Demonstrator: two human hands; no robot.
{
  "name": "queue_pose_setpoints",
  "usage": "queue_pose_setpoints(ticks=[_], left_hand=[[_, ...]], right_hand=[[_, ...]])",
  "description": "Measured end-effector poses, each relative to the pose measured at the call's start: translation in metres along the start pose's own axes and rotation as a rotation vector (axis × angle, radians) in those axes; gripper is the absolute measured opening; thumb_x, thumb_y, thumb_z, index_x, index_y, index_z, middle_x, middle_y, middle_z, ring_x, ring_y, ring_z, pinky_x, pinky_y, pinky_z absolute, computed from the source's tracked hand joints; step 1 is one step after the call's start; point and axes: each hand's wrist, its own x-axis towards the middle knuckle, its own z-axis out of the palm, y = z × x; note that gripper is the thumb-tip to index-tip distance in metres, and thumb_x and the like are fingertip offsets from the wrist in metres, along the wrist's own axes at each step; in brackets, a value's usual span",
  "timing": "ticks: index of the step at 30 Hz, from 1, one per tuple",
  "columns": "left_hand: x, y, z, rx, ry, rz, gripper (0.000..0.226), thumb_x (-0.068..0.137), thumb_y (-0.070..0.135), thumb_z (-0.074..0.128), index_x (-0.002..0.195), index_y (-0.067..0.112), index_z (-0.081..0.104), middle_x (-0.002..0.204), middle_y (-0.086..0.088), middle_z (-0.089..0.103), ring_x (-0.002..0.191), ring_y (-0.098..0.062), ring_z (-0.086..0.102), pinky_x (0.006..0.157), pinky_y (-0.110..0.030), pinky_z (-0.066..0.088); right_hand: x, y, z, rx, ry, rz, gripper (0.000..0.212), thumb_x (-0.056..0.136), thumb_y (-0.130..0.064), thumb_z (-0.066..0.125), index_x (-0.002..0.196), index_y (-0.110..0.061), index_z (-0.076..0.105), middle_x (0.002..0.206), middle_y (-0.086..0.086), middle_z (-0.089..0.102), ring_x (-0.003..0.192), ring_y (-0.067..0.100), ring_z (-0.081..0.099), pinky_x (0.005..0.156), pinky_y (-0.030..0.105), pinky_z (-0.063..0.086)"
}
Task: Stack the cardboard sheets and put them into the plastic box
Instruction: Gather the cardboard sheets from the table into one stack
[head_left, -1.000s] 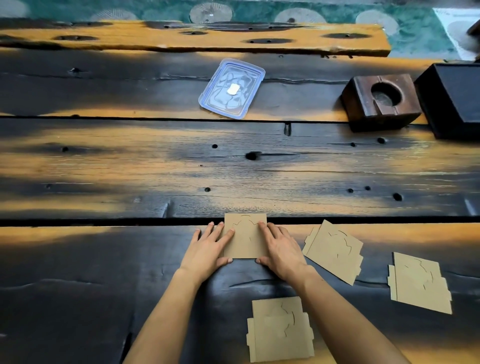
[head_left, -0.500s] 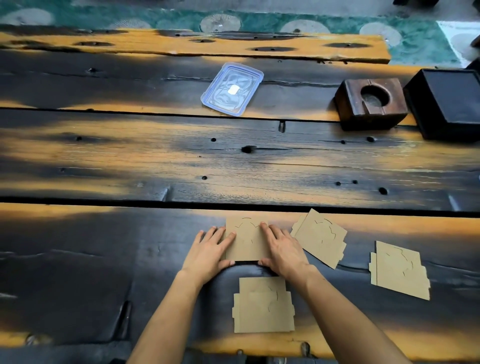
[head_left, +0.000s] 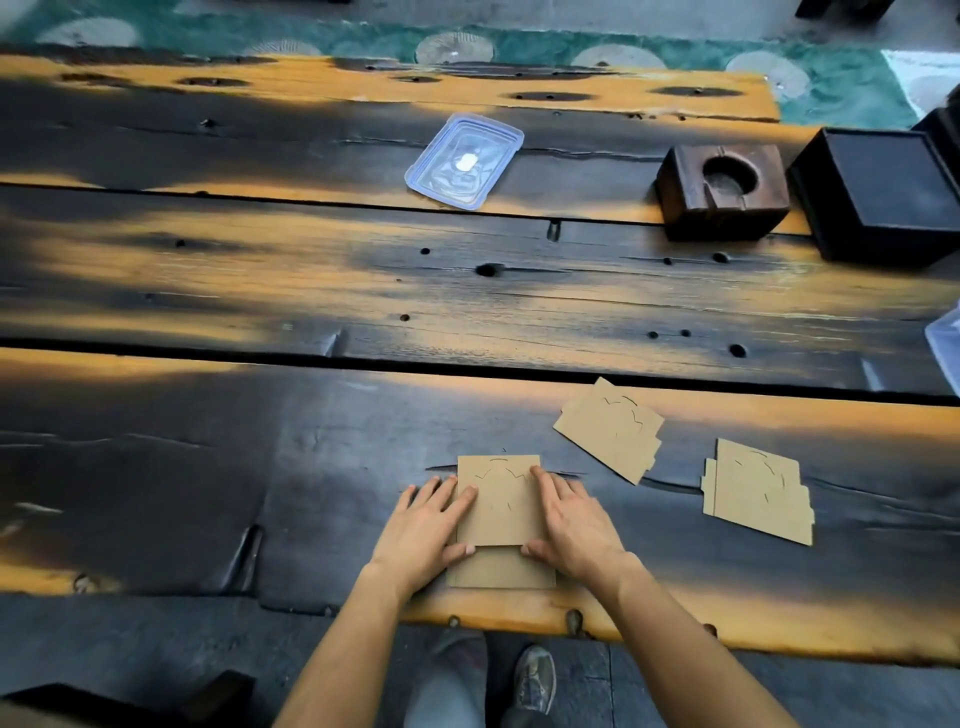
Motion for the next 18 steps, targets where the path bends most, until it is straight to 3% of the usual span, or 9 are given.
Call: queue_pose_setpoints(ticks=[8, 13, 18], left_hand=[[-0.027, 0.027, 0.033, -0.026, -0.018, -0.014, 0.062, 0.095, 0.057, 0.058, 0.144, 0.022, 0.039, 0.172, -0.007, 0.016, 0.158, -0.027, 0.014, 0.126, -0.043, 0.014], [-0.028, 0.030, 0.038, -0.039, -0.042, -0.028, 0.067, 0.090, 0.055, 0.066, 0.142, 0.021, 0.039, 0.173, -0.008, 0.010, 0.159, -0.028, 0.008, 0.127, -0.045, 0.014], [-0.029, 0.027, 0.042, -0.019, -0.054, -0.013, 0.073, 0.088, 0.051, 0.071, 0.144, 0.022, 0.035, 0.174, -0.009, 0.003, 0.159, -0.030, 0.007, 0.127, -0.047, 0.015]], right_hand=[[-0.033, 0.002, 0.028, -0.016, -0.034, -0.008, 0.097, 0.085, -0.046, 0.077, 0.156, -0.013, 0.021, 0.154, 0.007, 0.038, 0.138, 0.029, 0.039, 0.111, 0.042, 0.040], [-0.035, 0.003, 0.037, -0.004, -0.033, -0.022, 0.080, 0.085, -0.042, 0.077, 0.145, -0.014, 0.033, 0.150, 0.007, 0.038, 0.130, 0.029, 0.042, 0.109, 0.040, 0.042], [-0.035, 0.006, 0.038, 0.019, -0.069, -0.042, 0.087, 0.077, -0.041, 0.085, 0.142, -0.014, 0.034, 0.154, 0.009, 0.031, 0.131, 0.030, 0.037, 0.109, 0.042, 0.043]])
